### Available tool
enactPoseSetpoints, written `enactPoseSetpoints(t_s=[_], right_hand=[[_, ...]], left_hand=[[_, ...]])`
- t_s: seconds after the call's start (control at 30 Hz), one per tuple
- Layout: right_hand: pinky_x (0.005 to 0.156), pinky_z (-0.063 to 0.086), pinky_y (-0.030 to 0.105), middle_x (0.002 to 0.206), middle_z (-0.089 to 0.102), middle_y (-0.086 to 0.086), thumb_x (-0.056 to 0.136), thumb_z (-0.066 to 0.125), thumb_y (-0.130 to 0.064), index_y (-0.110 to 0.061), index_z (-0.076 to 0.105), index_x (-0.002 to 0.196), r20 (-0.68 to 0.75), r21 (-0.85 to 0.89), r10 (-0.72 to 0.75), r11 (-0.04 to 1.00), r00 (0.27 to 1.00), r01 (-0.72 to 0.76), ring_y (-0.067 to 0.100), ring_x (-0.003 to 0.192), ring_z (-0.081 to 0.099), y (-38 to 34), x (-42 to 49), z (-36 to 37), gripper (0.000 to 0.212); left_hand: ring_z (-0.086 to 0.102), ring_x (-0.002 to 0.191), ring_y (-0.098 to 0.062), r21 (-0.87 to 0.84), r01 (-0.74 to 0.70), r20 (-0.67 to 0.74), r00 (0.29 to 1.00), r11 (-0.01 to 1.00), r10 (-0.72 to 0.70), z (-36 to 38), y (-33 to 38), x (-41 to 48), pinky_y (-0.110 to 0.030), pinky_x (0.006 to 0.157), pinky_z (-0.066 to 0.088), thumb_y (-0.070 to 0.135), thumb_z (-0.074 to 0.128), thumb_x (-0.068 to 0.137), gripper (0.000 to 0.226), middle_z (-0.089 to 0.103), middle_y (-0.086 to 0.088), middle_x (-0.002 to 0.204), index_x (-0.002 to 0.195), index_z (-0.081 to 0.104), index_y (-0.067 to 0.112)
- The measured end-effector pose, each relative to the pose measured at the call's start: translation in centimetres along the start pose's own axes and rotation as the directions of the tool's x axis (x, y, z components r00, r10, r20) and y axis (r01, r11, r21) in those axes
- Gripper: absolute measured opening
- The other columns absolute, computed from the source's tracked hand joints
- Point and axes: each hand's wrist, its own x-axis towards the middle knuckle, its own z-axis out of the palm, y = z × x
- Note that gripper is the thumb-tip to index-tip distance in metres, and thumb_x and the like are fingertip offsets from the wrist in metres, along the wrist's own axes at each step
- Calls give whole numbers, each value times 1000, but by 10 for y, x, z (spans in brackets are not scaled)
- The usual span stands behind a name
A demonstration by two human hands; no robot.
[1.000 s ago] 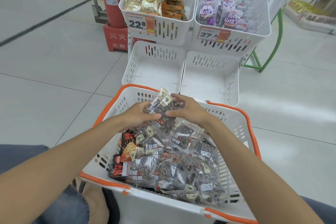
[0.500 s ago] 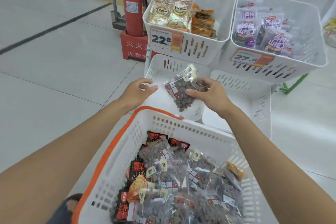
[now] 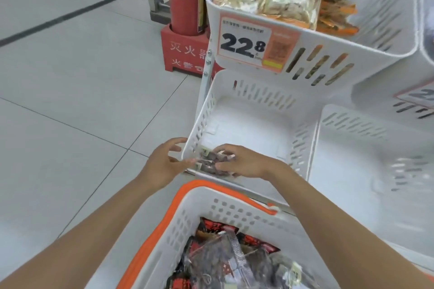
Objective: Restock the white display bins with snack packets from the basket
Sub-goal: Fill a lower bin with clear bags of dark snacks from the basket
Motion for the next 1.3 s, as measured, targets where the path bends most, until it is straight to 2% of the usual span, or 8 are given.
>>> enactPoseSetpoints(t_s=[0.13,0.3,0.6,0.77,0.93,1.03,1.2,1.3], right_hand=[[95,40,32,122,55,4,92,65,-27,-18,57,120,-117,31,-35,999,993,38,22,111,53,4,1,7,31],[98,35,26,140,46,-1,92,64,-33,-24,53,131,-279,70,-5,997,960,26,18,126,45,-6,-36,4,41],[72,48,13,87,69,-8,85,66,-8,-19,69,91,-766,166,30,974,642,152,6,74,61,13,-229,4,13],[63,46,26,76,67,19,84,64,-12,0,67,76,-651,188,255,967,715,-173,20,65,58,91,-316,33,14],[86,46,37,109,65,26,94,59,-31,6,66,103,-454,156,488,868,746,-472,36,106,60,160,-313,73,39],[52,32,31,54,45,9,98,54,-38,-12,49,58,-477,163,483,870,735,-466,27,59,52,179,-303,99,48],[53,26,32,48,34,-2,96,56,-28,-17,37,53,-635,137,321,942,702,-307,13,49,33,160,-304,89,48],[59,35,29,56,41,3,95,60,-30,-3,51,60,-602,280,214,959,769,-47,14,56,39,117,-310,62,45]], left_hand=[[62,63,-13,-15,-21,14,1000,1000,21,4,4,0,-14,57,47,21,79,80,46,63,-1,113,123,63,25],[54,82,-16,168,-15,-167,985,986,44,-2,27,-12,-27,73,41,34,78,80,52,54,-1,114,126,58,20],[53,68,-5,122,-292,30,956,949,290,43,119,-106,-34,71,49,23,75,85,20,59,5,85,102,64,22],[52,75,0,91,-265,190,951,960,245,99,124,-169,-16,66,42,20,72,88,23,59,6,87,108,63,14],[58,81,-5,104,-135,325,941,985,95,119,102,-201,-18,67,47,23,69,91,21,62,5,91,111,62,18],[61,88,-13,168,-98,363,931,981,31,120,83,-204,-27,73,51,27,68,91,21,65,3,95,110,63,22],[57,111,-17,193,-50,355,935,980,-22,118,72,-208,-28,81,48,31,70,89,32,62,11,105,119,62,24],[52,116,-9,40,52,528,846,998,-65,125,88,-218,-24,87,48,42,74,83,63,48,17,126,138,45,33]])
